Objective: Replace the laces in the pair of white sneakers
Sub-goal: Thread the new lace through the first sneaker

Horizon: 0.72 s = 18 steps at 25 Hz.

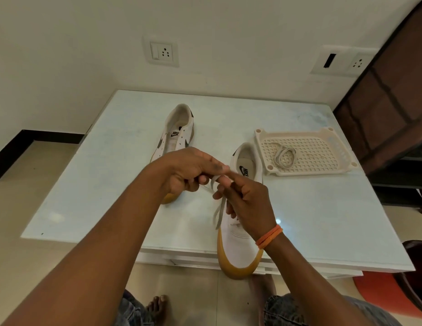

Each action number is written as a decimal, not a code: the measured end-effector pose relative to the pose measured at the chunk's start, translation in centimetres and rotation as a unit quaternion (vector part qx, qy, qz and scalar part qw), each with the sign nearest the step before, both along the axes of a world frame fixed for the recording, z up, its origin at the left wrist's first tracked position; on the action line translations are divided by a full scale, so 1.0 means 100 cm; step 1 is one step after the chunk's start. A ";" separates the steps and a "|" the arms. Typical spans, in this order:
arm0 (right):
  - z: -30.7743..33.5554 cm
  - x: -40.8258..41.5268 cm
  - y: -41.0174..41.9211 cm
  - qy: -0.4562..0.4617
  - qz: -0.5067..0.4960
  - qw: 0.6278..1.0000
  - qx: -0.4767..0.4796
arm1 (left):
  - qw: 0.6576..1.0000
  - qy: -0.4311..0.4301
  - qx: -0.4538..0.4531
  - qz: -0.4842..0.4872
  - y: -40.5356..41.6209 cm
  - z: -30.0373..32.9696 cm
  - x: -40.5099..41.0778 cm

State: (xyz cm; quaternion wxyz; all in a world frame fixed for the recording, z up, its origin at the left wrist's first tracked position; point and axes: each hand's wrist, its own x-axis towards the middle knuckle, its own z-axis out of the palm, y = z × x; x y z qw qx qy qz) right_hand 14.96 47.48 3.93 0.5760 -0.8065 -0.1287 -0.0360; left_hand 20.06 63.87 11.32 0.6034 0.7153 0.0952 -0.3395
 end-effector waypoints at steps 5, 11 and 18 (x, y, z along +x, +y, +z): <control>-0.008 -0.002 -0.005 0.085 -0.016 0.996 0.018 | 0.994 -0.008 -0.111 -0.019 -0.003 0.002 0.002; -0.003 0.001 -0.012 0.132 0.066 0.988 -0.034 | 0.983 -0.169 0.052 -0.050 -0.028 -0.017 -0.002; 0.006 0.042 -0.091 0.159 -0.171 0.972 0.000 | 0.863 -0.403 0.299 -0.055 -0.051 -0.043 0.000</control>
